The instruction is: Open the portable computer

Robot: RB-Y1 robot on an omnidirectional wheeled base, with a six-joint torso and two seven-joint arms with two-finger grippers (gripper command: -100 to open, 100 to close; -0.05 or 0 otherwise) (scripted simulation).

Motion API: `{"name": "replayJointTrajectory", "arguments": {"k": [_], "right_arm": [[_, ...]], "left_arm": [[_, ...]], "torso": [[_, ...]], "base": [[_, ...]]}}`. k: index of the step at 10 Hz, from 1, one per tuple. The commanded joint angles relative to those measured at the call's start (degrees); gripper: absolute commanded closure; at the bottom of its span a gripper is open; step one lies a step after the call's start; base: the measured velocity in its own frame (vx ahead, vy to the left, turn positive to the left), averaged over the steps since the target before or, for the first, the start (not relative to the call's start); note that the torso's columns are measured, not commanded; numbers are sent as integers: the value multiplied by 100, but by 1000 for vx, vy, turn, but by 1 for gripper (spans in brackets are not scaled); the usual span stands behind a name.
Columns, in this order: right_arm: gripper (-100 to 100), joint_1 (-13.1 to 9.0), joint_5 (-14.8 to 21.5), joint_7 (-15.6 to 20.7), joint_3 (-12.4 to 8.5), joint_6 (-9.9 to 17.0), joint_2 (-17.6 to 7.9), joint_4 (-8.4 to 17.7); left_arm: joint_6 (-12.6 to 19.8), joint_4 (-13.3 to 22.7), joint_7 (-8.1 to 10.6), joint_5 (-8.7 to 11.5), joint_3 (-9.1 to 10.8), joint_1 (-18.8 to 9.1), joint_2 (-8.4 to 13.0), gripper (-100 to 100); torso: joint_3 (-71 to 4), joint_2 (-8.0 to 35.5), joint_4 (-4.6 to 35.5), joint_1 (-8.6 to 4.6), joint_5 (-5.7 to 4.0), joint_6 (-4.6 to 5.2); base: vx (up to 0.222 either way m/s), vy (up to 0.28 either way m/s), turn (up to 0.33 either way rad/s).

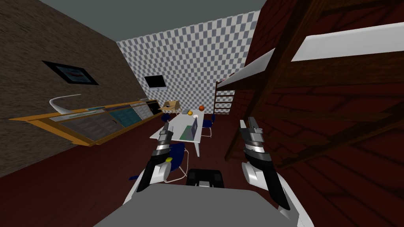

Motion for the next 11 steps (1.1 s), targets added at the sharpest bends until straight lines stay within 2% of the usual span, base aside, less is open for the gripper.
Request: {"name": "replayJointTrajectory", "arguments": {"k": [1,4,5,6,9,11], "right_arm": [[0,0,0,0,0,0,0,0],[0,0,0,0,0,0,0,0],[0,0,0,0,0,0,0,0],[0,0,0,0,0,0,0,2],[0,1,0,0,1,0,1,2],[0,1,0,0,1,0,1,2]], "left_arm": [[0,0,0,0,0,0,0,0],[0,0,0,0,0,0,0,0],[42,0,-8,-10,6,0,158,-100],[83,1,-16,-20,12,0,264,-100],[397,12,-77,-97,56,-1,594,-100],[543,18,-105,-132,76,-2,627,-100]], "torso": [[-844,424,423,0,0,0],[-3381,1693,1692,0,0,0],[-4227,2116,2114,0,0,0],[-4622,2308,2303,-1,0,0],[-4767,2377,2379,-5,-1,0],[-4768,2377,2381,-4,-2,0]], "base": [[0,0,0],[0,0,0],[12,-8,-3],[16,-20,-4],[32,-41,-9],[50,-55,-5]]}}
